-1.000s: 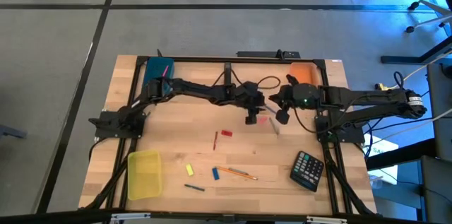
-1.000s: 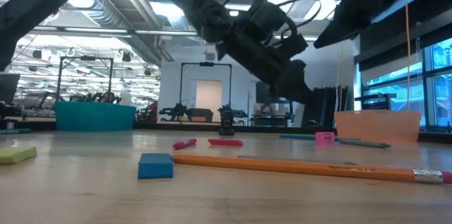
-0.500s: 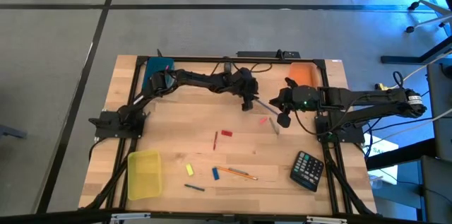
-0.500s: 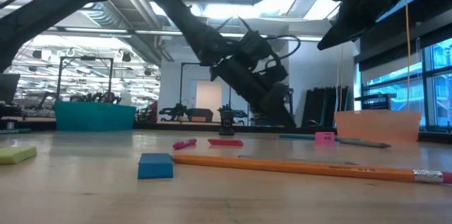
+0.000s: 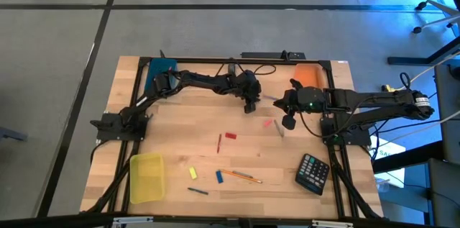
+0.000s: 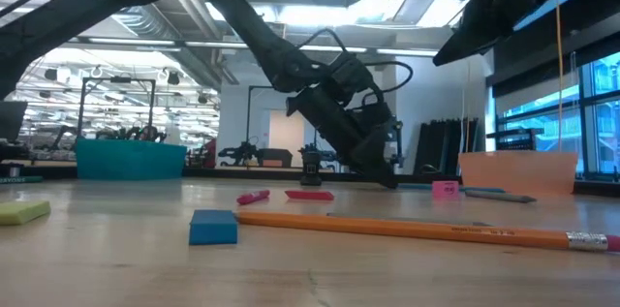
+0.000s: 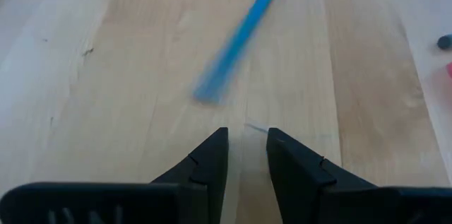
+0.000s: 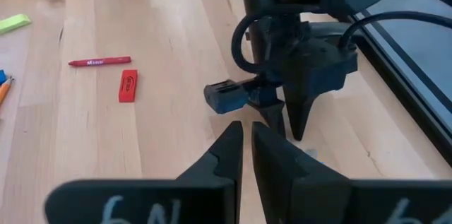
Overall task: Sort crayons/erasers/pens/pencils in bins
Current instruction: Put the blue pencil into the blue bin
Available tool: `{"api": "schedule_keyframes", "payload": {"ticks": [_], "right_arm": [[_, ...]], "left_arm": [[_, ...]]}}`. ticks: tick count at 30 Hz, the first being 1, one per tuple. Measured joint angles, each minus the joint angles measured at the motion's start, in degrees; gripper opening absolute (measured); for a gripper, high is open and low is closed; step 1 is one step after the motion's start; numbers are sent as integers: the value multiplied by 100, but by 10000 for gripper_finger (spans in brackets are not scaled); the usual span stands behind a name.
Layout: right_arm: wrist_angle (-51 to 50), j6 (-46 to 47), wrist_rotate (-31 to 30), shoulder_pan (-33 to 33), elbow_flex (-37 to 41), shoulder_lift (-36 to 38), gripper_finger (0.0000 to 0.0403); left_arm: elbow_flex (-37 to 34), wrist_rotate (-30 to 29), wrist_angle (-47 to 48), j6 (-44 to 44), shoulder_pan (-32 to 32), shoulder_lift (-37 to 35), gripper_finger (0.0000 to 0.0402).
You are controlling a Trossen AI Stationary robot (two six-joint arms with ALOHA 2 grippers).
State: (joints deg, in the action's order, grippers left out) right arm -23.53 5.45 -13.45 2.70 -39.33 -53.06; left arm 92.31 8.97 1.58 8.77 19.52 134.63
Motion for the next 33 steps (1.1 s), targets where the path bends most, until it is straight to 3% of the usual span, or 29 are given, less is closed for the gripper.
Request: {"api": "schedule_keyframes", "payload": {"ticks": [7, 13, 17, 25, 33], "right_arm": [[-8, -51, -7, 0, 0, 0, 36], [-216, 0, -300, 53, 43, 0, 36], [-304, 337, -444, 57, 237, 0, 36], [-325, 763, -447, 42, 415, 3, 36], [-337, 699, -450, 7, 415, 76, 36]], "left_arm": [[79, -153, 60, 51, -121, 10, 96], [537, -733, 155, 159, -228, 74, 96], [1061, -368, 20, 657, -155, 43, 96], [2526, -103, 122, -410, 220, 660, 96], [4022, 110, 2087, -1566, 192, 1453, 96]]}}
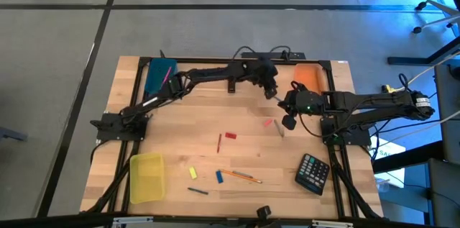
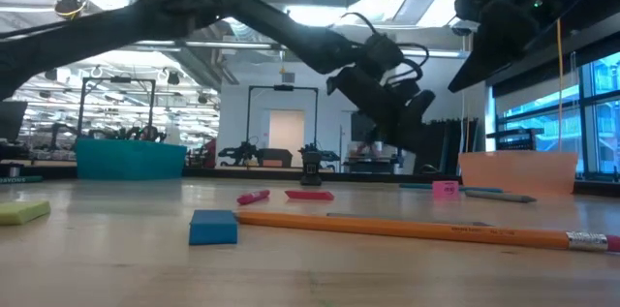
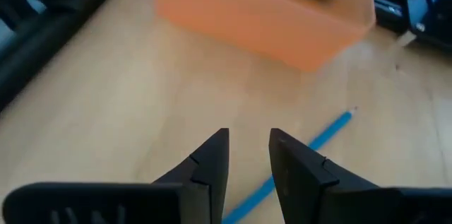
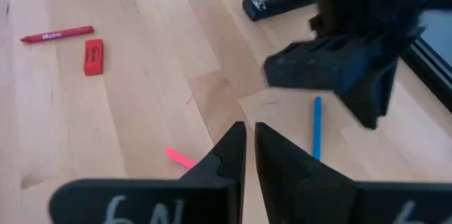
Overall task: Sort crayons/erasers/pens/pencils in bins
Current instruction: Put the blue pencil into the blue bin
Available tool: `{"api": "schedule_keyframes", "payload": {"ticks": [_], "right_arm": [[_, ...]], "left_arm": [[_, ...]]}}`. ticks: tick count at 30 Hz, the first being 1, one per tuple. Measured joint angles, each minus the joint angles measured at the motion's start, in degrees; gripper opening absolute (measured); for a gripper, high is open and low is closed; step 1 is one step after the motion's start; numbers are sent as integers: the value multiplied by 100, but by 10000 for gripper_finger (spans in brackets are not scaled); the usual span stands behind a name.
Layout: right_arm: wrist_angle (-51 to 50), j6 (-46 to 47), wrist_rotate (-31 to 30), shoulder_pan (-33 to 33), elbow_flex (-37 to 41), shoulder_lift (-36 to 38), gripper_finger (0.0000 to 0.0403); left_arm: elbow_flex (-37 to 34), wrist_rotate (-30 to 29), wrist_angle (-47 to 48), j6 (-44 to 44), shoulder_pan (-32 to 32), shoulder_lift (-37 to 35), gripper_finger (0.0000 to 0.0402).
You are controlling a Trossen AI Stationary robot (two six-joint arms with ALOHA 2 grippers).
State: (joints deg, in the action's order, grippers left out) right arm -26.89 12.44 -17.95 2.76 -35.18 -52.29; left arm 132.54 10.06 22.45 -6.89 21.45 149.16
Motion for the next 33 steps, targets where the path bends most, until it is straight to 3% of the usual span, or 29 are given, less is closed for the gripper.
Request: {"api": "schedule_keyframes", "payload": {"ticks": [7, 11, 16, 22, 28, 33], "right_arm": [[-72, -78, 5, 0, 0, 0, 36], [-148, -89, 3, 0, 0, 0, 36], [-435, -161, -69, 2, 0, 0, 36], [-888, 279, -115, 4, 1, -2, 36], [-101, 560, -661, 227, 699, -16, 36], [696, 864, -511, 953, 1498, -22, 36]], "left_arm": [[198, -355, 594, 463, -74, 86, 96], [198, -337, 1051, 46, -54, 86, 96], [234, -634, 990, 1, -261, 84, 96], [238, -922, 636, 646, -321, 84, 96], [238, -1001, 794, 613, -377, 84, 109], [231, -1514, 1505, 797, -507, -269, 127]]}}
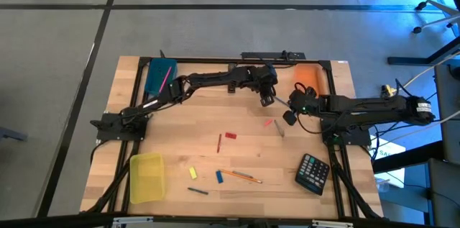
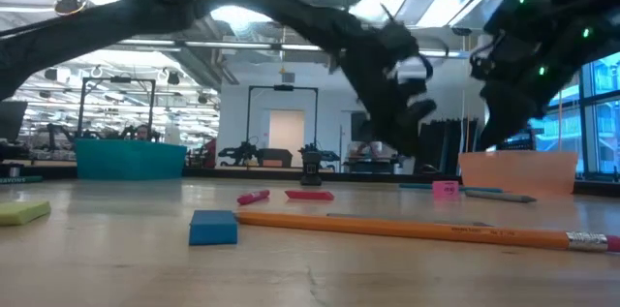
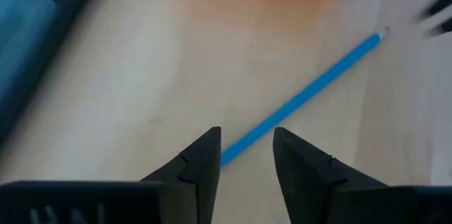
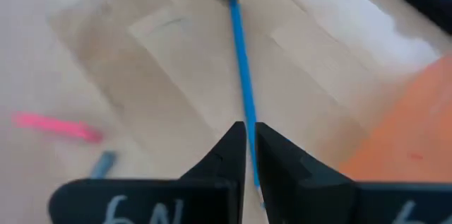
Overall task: Sort crayons/erasers/pens/pencils in bins
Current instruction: Put the blue pencil into the blue bin
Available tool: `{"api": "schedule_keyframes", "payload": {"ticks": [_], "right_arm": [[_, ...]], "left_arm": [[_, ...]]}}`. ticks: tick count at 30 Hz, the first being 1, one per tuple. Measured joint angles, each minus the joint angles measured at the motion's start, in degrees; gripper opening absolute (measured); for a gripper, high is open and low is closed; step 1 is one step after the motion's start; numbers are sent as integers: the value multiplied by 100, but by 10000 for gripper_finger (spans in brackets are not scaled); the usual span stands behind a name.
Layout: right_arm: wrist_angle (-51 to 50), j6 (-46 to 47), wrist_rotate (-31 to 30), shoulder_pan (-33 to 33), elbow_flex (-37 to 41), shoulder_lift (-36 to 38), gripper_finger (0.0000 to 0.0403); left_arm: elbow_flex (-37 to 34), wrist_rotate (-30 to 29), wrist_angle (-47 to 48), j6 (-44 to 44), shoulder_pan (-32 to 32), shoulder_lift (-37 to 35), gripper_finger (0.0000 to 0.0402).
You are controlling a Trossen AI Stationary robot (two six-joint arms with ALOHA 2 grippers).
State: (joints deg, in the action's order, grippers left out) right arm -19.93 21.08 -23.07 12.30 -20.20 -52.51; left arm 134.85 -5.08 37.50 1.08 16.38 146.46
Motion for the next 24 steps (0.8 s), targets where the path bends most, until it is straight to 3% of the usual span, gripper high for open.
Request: {"api": "schedule_keyframes", "payload": {"ticks": [3, 5, 9, 14, 18, 24], "right_arm": [[893, -270, 693, 446, 349, 0, 39], [1134, -382, 1020, 694, 475, 0, 52], [1189, -488, 1060, 1084, 544, 0, 101], [1328, -809, 1176, 1261, 546, -228, 158], [1563, -980, 1095, 1387, 546, -616, 164], [1864, -1219, 1287, 1524, 514, -1336, 143]], "left_arm": [[32, -346, -10, 352, -135, -372, 138], [40, -256, 5, 415, -206, -467, 146], [-2, 113, 100, 407, -345, -514, 151], [33, 55, -338, 385, -590, -847, 151], [-8, -114, -104, 467, -550, -849, 152], [22, -231, 213, 397, -611, -1028, 152]]}}
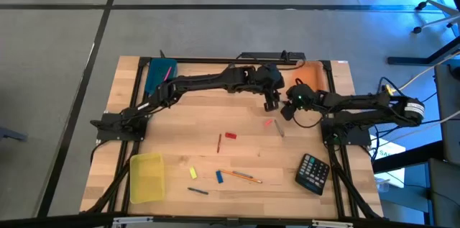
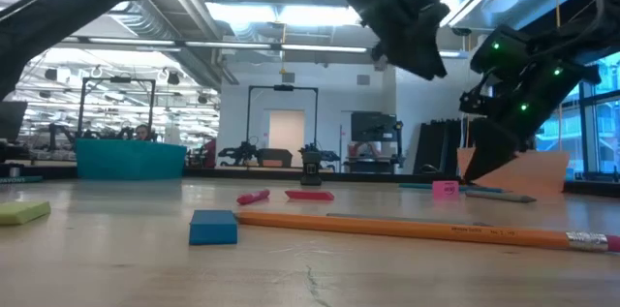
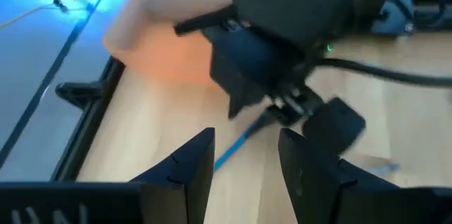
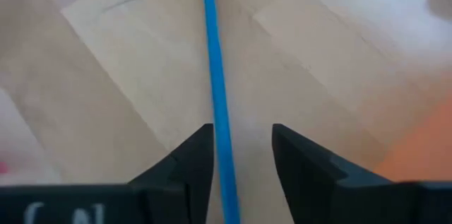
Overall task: Sort crayons/erasers/pens/pencils in bins
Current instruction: Put the blue pencil into the blue bin
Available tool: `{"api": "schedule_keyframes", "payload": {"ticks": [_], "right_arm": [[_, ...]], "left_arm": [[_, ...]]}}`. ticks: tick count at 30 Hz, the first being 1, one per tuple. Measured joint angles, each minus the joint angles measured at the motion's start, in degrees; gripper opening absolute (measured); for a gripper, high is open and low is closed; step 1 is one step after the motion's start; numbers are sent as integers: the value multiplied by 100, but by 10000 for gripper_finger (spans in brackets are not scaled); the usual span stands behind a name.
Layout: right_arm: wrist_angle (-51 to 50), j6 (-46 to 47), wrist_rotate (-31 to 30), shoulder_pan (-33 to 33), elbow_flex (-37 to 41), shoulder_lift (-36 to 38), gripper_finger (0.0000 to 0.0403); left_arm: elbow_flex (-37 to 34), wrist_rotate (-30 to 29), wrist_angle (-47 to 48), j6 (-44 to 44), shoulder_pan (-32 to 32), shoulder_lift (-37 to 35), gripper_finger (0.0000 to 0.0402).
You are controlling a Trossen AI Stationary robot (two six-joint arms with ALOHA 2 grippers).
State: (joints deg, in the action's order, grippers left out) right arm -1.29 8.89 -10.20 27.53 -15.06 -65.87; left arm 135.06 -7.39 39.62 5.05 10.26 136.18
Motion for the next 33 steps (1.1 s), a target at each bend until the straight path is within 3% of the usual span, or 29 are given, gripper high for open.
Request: {"api": "schedule_keyframes", "payload": {"ticks": [9, 21, 27, 33], "right_arm": [[134, -40, 395, 168, 5, -510, 107], [55, 129, 720, 200, 15, -448, 52], [-25, 284, 871, 194, 12, -446, 24], [-14, 290, 1322, 99, 12, -446, 26]], "left_arm": [[-15, -852, 1611, -440, -79, -456, 153], [-11, -1185, 1954, -603, -600, -1274, 153], [-5, -1944, 2391, -932, -932, -1442, 153], [-654, -2152, 2210, -1055, -1241, -1424, 153]]}}
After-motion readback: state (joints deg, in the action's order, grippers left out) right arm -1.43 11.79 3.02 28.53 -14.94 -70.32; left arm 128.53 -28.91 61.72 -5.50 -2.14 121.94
